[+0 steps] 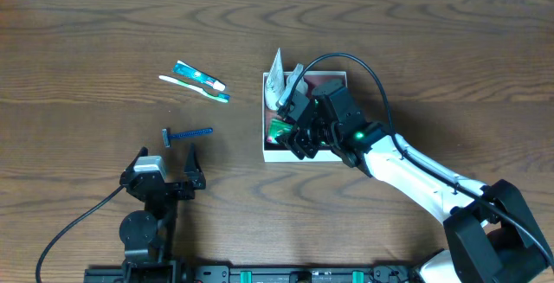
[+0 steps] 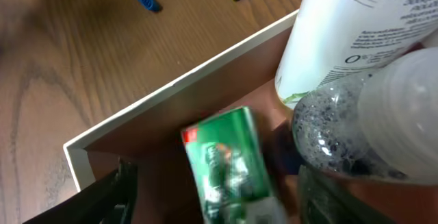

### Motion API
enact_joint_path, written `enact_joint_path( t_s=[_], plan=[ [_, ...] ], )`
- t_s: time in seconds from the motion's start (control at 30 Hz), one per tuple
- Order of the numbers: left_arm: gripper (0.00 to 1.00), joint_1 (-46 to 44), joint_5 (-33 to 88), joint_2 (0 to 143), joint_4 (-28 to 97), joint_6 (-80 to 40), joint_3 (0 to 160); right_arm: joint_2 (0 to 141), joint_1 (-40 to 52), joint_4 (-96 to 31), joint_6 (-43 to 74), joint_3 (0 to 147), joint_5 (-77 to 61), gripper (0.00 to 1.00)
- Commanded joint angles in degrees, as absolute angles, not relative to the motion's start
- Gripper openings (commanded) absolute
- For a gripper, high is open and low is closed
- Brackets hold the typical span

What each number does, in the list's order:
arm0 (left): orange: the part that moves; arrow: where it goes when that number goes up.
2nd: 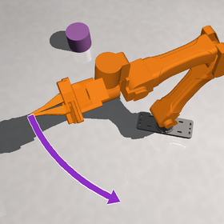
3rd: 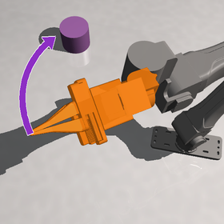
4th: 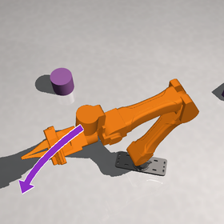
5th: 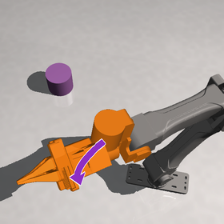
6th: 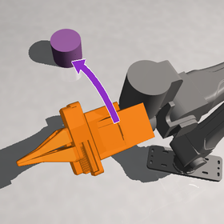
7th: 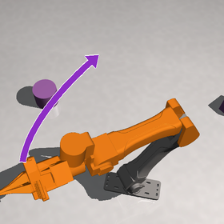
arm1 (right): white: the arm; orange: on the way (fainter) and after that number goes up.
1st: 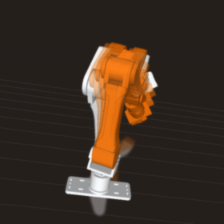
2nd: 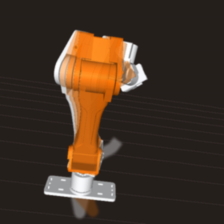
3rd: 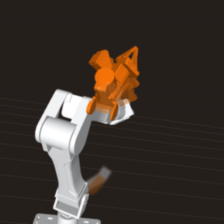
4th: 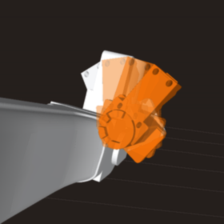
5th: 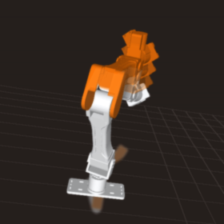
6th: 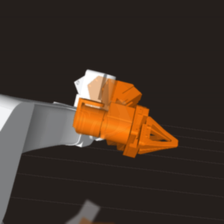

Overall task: Pack container
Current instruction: 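Carry the deodorant box into the white box beside the bottles, then open the right gripper and lift it back out to the right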

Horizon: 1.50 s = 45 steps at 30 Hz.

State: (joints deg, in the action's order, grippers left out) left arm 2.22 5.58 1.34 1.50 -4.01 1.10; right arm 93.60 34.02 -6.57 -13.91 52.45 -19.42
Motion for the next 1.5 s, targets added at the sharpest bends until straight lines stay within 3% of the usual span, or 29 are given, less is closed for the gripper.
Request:
enact_joint_path(
  t_s=[0.0,0.37,0.67,0.93,1.07,1.37,1.47],
  plan=[
    [0.98,2.5,6.2,1.4,3.6,-3.2,0.2,93.9,34.9,-6.4,-14.2,53.2,-20.0,0.73],
    [0.98,2.5,6.2,1.4,3.6,-3.2,0.2,93.1,35.1,-8.3,-13.3,54.0,-22.6,0.71],
    [0.98,2.5,6.2,1.4,3.6,-3.2,0.2,84.4,36.8,-27.4,-12.6,63.3,-23.6,0.68],
    [0.98,2.5,6.2,1.4,3.6,-3.2,0.2,74.0,34.7,-37.8,4.2,65.4,-3.0,0.78],
    [0.98,2.5,6.2,1.4,3.6,-3.2,0.2,72.6,31.2,-43.7,20.1,65.4,10.5,0.85],
    [0.98,2.5,6.2,1.4,3.5,-3.2,0.2,74.3,19.0,-46.1,30.1,63.9,12.2,0.99],
    [0.98,2.5,6.2,1.4,3.5,-3.2,0.2,75.9,15.1,-46.1,30.9,63.9,12.2,0.99]
  ],
)
